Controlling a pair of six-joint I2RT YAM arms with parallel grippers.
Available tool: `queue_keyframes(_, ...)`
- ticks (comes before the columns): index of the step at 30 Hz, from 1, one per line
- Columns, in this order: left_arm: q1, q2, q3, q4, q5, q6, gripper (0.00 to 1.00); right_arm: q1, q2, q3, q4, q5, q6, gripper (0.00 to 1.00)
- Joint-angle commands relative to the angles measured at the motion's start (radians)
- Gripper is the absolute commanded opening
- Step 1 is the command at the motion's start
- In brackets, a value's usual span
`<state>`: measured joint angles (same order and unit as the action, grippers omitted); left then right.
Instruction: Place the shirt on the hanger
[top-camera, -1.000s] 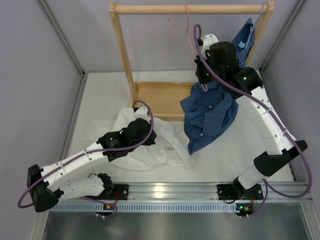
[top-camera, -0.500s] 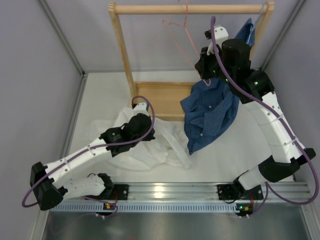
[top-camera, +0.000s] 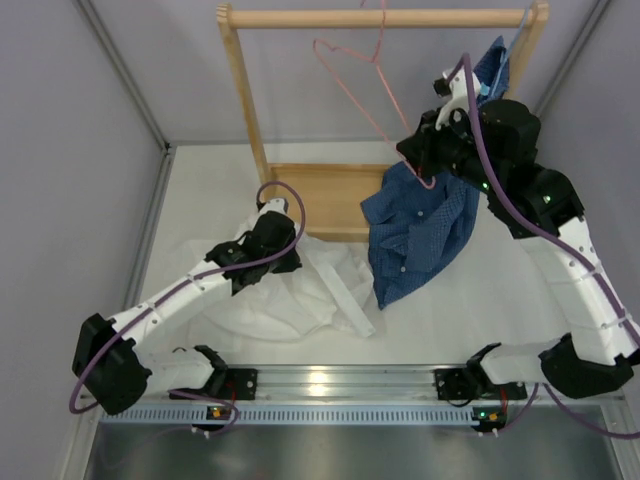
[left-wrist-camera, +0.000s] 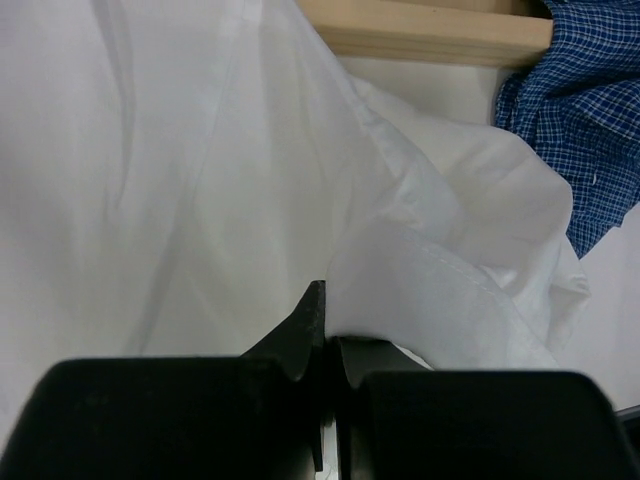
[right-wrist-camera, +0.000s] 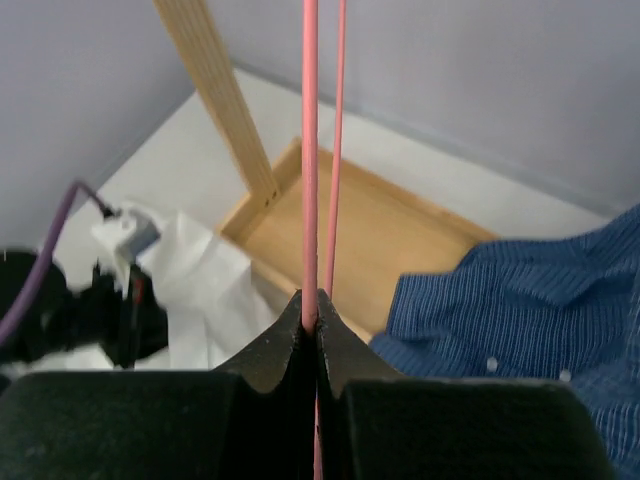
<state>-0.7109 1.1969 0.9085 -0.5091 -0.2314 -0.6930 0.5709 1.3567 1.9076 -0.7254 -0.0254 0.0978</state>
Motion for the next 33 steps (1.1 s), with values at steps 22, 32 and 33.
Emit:
queue_keyframes(22, 0.208, 0.336, 0.375, 0.078, 0.164, 0.092, 0.0, -0.014, -0.981, -0.938, -0.246, -0.439, 0.177, 0.0)
queue_keyframes(32, 0.206, 0.368, 0.386, 0.107, 0.191, 0.046, 0.0, -0.014, -0.917, -1.049, -0.117, -0.364, 0.227, 0.0)
queue_keyframes(33, 0.206, 0.366, 0.38, 0.113, 0.195, 0.041, 0.0, -0.016, -0.915, -1.05, -0.079, -0.345, 0.238, 0.0)
